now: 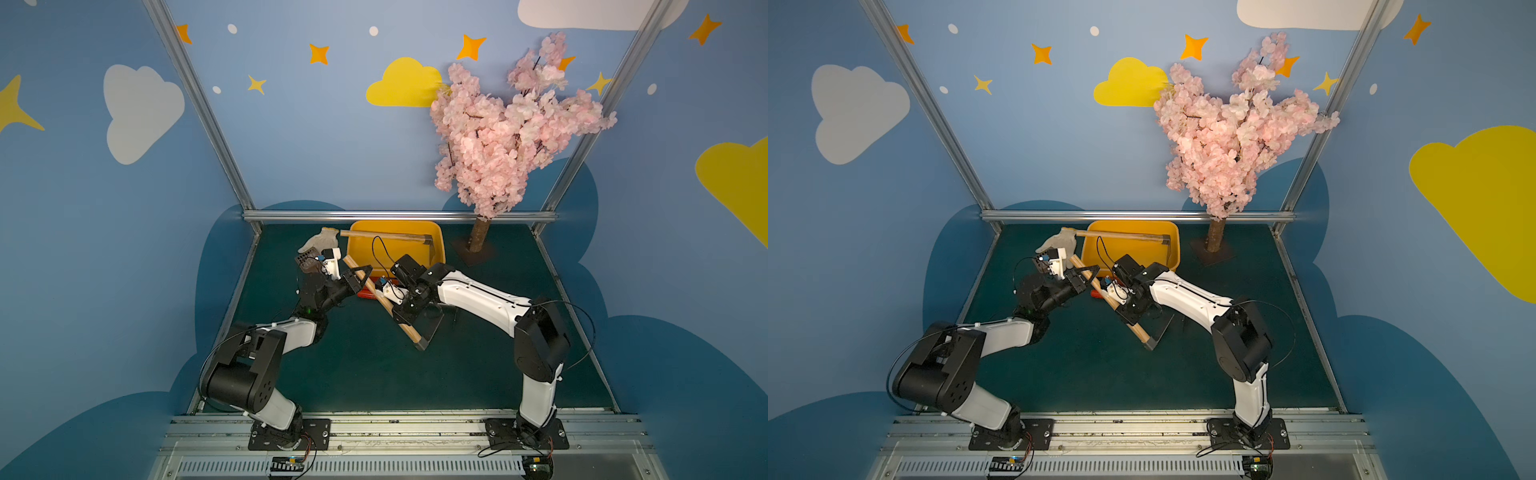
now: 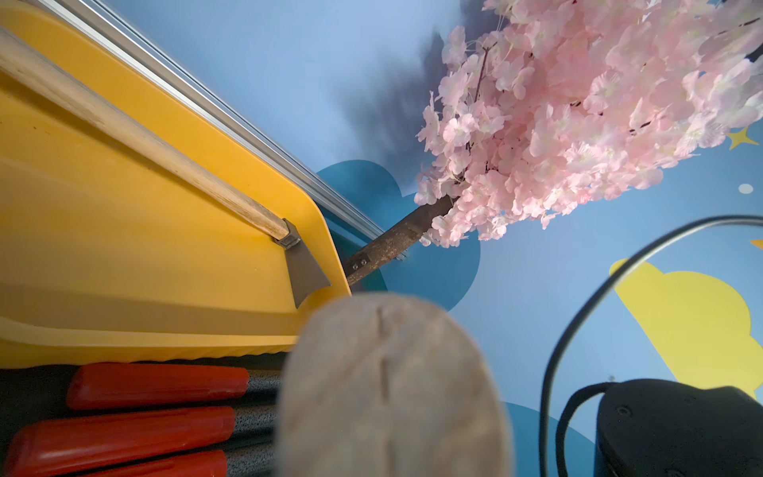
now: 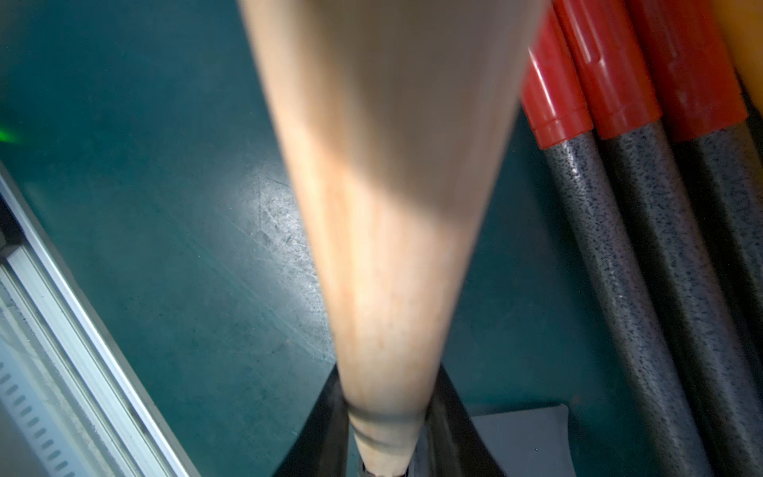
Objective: Put the small hoe into the storage box
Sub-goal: Pick up the hoe from the center of the board.
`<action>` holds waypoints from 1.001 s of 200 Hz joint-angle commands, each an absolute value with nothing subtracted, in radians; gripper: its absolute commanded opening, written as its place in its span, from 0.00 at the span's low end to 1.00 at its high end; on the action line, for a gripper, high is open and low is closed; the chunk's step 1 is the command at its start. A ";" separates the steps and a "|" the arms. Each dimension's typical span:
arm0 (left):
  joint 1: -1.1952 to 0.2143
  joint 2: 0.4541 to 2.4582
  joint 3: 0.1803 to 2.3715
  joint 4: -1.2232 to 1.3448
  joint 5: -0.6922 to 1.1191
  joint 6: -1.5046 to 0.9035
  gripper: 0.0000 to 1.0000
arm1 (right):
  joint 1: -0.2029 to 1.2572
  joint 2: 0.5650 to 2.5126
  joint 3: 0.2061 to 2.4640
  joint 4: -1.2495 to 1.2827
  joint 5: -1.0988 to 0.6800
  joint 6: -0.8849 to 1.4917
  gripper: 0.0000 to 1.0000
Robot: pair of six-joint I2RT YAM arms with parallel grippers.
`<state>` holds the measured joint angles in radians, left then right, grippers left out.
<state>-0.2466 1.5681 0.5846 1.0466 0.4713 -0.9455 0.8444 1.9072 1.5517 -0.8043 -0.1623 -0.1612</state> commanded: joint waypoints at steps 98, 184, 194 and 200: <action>-0.230 1.599 0.583 1.243 0.668 -0.874 0.03 | 0.676 1.577 1.344 -0.735 -0.302 0.179 0.42; -0.194 1.400 0.599 0.877 0.754 -0.568 0.03 | 0.609 1.650 1.252 -0.802 -0.329 0.325 0.32; -0.191 1.376 0.598 0.839 0.756 -0.538 0.03 | 0.600 1.655 1.250 -0.802 -0.330 0.335 0.31; -0.188 1.365 0.597 0.819 0.755 -0.526 0.03 | 0.595 1.658 1.250 -0.802 -0.333 0.336 0.31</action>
<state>-0.2119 1.4200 0.5797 0.9470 0.7387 -0.7021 0.6144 1.6474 1.2583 -0.7742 -0.3183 0.2905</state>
